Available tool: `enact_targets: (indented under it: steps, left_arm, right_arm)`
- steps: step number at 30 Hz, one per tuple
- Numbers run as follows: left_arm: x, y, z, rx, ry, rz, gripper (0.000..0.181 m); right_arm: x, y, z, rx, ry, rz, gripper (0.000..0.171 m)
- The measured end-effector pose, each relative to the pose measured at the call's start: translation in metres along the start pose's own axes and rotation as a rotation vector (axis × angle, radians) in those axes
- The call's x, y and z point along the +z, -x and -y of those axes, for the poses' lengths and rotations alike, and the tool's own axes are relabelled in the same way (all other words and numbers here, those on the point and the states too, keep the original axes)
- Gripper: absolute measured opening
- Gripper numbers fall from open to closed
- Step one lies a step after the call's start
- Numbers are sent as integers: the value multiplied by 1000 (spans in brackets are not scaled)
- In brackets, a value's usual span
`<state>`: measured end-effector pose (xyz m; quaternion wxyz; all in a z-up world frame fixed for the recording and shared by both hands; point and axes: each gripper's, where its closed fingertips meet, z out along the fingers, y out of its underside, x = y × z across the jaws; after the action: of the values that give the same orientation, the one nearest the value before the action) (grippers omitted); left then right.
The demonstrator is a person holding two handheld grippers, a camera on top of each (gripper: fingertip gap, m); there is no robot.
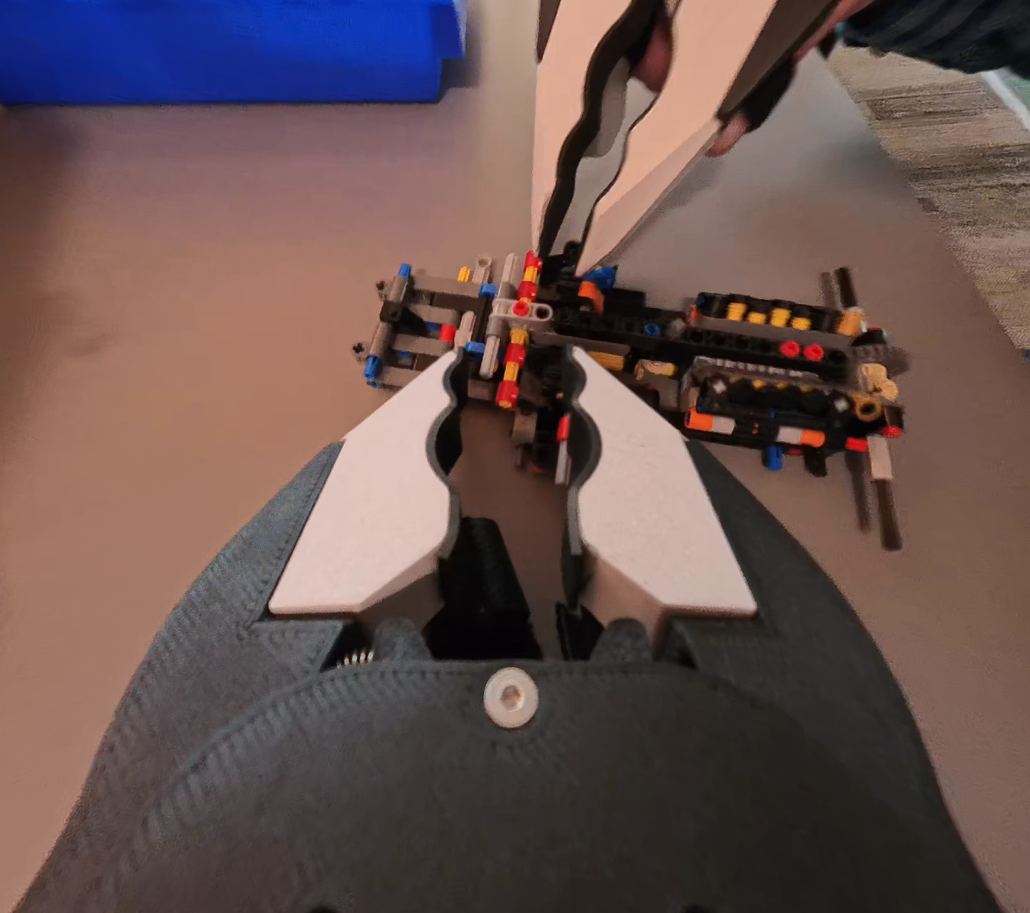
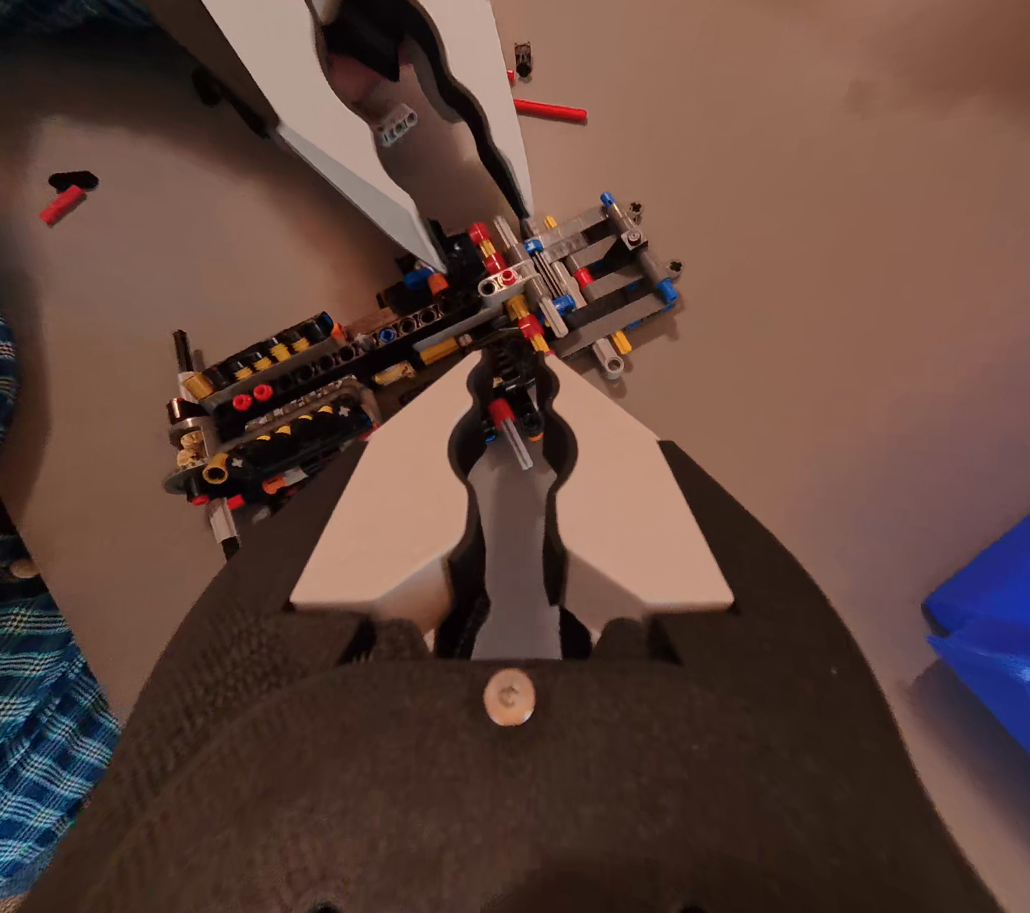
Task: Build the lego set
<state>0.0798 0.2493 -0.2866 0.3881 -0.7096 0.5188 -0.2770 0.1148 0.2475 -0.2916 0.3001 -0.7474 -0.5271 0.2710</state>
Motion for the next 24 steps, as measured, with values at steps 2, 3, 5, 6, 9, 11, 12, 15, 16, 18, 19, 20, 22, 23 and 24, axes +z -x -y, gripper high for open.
enact_targets:
  steps: [2, 3, 5, 6, 9, 11, 12, 15, 16, 18, 19, 20, 22, 23, 24]
  left_arm:
    - [-11, -2, 10, 91, -58, 1, 28]
    - [-16, -7, 12, 160, -75, -10, 27]
    - [-20, -12, 11, 309, -56, 2, 28]
    - [-19, -18, 11, 371, -52, -13, 29]
    - [-13, -22, -1, 543, 25, -24, 31]
    - [-7, -20, -8, 626, 60, -24, 31]
    - [-5, -19, -12, 662, 84, -26, 31]
    - [-2, -23, -14, 743, 75, -42, 28]
    - [-1, -24, -14, 777, 71, -41, 28]
    - [0, -23, -15, 829, 77, -34, 25]
    - [0, -22, -15, 839, 87, -33, 25]
    - [0, -22, -15, 854, 93, -35, 24]
    - [1, -22, -15, 924, 104, -11, 22]
    - [1, -22, -15, 952, 105, 2, 22]
    - [1, -22, -15, 972, 101, 12, 21]
  right_arm:
    - [1, 0, -2, 10, -12, 4, 12]
    - [0, 0, -2, 11, -14, 7, 11]
    - [1, 1, -1, -3, -18, 6, 11]
    - [1, 2, -1, -6, -21, 13, 11]
    - [2, 3, 0, -11, -27, 18, 10]
    - [2, 3, -1, -14, -29, 17, 10]
    - [2, 3, -1, -18, -28, 14, 9]
    - [2, 3, -1, -31, -30, 10, 7]
    - [2, 3, -2, -34, -30, 9, 7]
    - [2, 3, -2, -42, -31, 8, 7]
    - [2, 3, -2, -47, -30, 7, 7]
    - [2, 3, -2, -48, -28, 8, 7]
    - [2, 4, -2, -56, -22, 7, 6]
    - [2, 4, -2, -54, -22, 8, 6]
    - [2, 4, -3, -50, -23, 12, 5]
